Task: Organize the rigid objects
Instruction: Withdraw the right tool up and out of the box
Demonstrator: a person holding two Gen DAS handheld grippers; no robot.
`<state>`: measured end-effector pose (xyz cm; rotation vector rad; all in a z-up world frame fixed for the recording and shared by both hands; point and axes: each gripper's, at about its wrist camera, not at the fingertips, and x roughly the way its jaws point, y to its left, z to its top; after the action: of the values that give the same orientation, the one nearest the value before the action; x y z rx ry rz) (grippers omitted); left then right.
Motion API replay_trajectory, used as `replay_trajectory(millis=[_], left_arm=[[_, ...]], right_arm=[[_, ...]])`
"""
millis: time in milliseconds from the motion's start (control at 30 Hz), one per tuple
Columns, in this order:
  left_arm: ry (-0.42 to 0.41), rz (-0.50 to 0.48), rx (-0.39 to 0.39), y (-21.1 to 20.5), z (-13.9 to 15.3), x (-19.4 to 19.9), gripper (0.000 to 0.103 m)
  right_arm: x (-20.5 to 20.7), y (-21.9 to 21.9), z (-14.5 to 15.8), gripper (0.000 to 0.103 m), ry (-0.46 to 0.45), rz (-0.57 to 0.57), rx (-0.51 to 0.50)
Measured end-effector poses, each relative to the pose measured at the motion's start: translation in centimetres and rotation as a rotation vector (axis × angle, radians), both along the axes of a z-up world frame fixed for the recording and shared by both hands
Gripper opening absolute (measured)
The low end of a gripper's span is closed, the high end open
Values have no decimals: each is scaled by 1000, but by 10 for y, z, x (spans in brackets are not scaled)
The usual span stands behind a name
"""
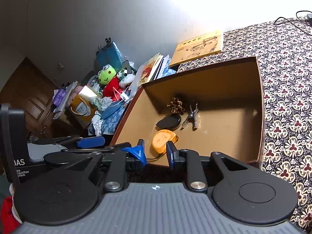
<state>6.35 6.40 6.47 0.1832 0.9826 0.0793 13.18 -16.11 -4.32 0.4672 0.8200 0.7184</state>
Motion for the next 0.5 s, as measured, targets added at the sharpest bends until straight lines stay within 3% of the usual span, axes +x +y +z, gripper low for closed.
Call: replay_trajectory(millis=[500], left_arm=[[32,66,24,1,-13,-21,64]], right_arm=[[-16,6,-13,12,33,55,-10]])
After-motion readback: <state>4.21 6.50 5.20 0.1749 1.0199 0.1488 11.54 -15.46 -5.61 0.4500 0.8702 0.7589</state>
